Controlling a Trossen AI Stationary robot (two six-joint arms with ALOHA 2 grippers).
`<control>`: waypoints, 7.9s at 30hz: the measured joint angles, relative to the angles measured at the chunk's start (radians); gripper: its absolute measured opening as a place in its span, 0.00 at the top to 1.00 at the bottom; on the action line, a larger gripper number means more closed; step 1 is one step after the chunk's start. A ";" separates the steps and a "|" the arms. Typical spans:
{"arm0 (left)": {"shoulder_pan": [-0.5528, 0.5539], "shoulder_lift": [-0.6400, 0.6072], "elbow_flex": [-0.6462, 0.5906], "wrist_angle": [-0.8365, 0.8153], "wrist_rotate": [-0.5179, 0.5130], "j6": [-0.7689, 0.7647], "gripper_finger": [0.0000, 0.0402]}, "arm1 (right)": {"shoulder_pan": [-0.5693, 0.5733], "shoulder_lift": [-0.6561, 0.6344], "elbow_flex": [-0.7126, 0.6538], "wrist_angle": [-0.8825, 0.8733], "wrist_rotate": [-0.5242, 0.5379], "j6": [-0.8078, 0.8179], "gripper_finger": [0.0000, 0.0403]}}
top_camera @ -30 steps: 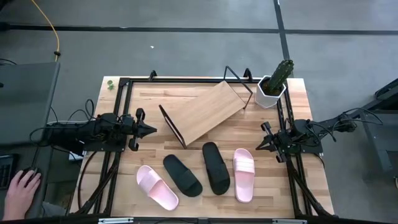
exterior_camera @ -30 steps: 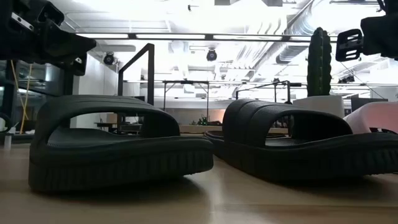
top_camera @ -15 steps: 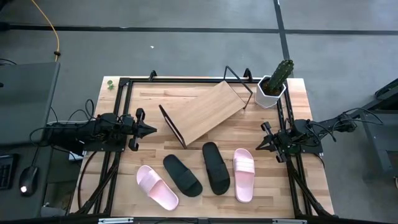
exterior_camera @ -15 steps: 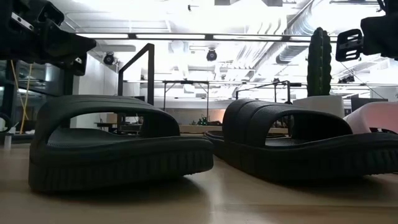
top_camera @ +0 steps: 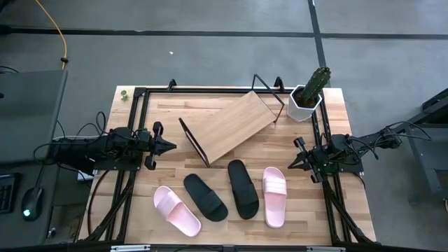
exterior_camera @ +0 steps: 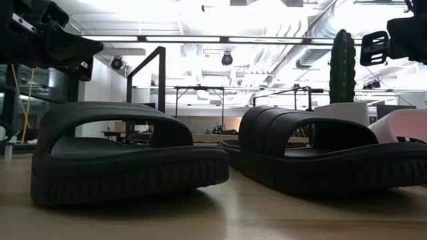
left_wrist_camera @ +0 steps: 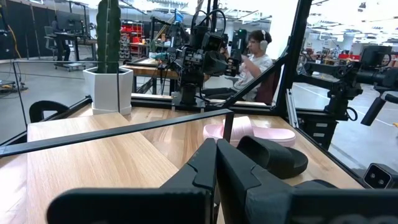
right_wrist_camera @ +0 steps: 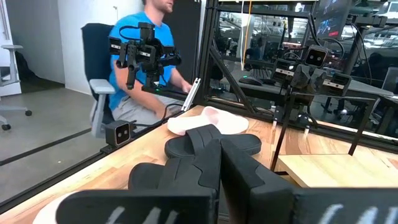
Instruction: Pick and place slides into the shelf
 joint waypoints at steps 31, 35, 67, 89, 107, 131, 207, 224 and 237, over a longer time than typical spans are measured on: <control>0.000 0.000 0.000 0.000 0.000 0.000 1.00 | 0.000 0.000 0.000 0.000 0.000 0.003 1.00; 0.000 0.000 0.000 0.000 0.000 0.000 1.00 | 0.000 0.000 0.000 0.000 0.000 -0.001 1.00; 0.000 0.000 0.000 0.000 0.000 0.000 1.00 | 0.000 0.000 0.000 0.000 0.000 0.002 1.00; 0.000 0.000 0.000 0.000 0.000 0.000 1.00 | 0.000 0.000 0.000 0.000 0.000 -0.001 1.00; 0.000 0.000 0.000 0.000 0.000 0.000 1.00 | 0.000 0.000 0.000 0.000 0.000 0.000 1.00; 0.000 0.000 0.000 0.000 0.000 0.000 1.00 | 0.000 0.000 0.000 0.000 0.000 0.000 1.00; 0.000 0.000 0.000 -0.007 -0.074 -0.103 1.00 | 0.000 0.000 0.000 0.054 0.397 0.175 1.00; 0.000 0.000 0.000 0.035 -0.076 -0.074 1.00 | 0.000 0.000 0.000 0.054 0.443 0.240 1.00; 0.000 0.000 0.020 0.021 -0.112 -0.103 1.00 | 0.000 0.000 0.000 0.089 0.452 0.240 1.00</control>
